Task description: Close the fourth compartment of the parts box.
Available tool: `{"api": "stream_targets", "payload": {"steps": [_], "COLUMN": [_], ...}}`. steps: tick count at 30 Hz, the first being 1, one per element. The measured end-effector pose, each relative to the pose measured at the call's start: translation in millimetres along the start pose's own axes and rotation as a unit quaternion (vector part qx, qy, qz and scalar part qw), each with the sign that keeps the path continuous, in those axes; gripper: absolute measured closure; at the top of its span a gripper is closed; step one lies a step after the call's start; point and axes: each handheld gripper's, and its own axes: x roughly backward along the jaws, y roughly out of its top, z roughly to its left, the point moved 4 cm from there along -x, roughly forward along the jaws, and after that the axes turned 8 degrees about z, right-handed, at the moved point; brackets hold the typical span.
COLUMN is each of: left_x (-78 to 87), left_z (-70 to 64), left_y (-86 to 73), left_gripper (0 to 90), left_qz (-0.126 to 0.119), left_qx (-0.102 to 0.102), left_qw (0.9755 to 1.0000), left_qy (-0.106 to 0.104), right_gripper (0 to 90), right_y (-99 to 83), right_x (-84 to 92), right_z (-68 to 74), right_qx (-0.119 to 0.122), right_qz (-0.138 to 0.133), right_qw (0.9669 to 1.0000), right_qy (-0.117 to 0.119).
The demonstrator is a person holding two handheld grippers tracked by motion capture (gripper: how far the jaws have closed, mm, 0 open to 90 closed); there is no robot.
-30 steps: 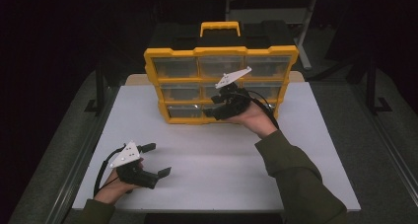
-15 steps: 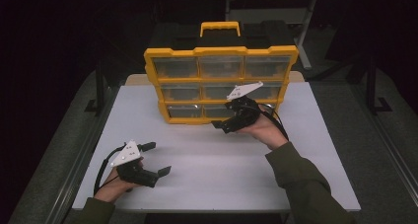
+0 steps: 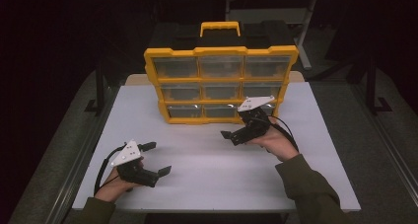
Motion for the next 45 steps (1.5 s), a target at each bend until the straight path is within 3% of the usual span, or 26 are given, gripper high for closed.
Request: {"api": "stream_targets", "payload": {"steps": [19, 25, 45], "left_x": [1.6, 1.2, 0.6], "left_z": [0.2, 0.0, 0.0], "left_y": [-1.0, -0.1, -0.5], "left_gripper": [0.0, 0.0, 0.0], "left_qz": [0.007, -0.003, -0.002], "left_qx": [0.000, 0.001, 0.003], "left_qw": [1.0000, 1.0000, 1.0000], "left_qy": [0.001, 0.001, 0.001], "right_gripper": [0.0, 0.0, 0.0], "right_y": [-47.9, -63.2, -108.2], "right_x": [18.0, 24.8, 44.7], "right_z": [0.0, -0.9, 1.0], "right_qx": [-0.024, -0.029, -0.051], "right_qz": [-0.019, -0.026, -0.057], "right_qw": [0.9995, 0.9991, 0.9967], "right_qy": [-0.009, -0.017, -0.028]}}
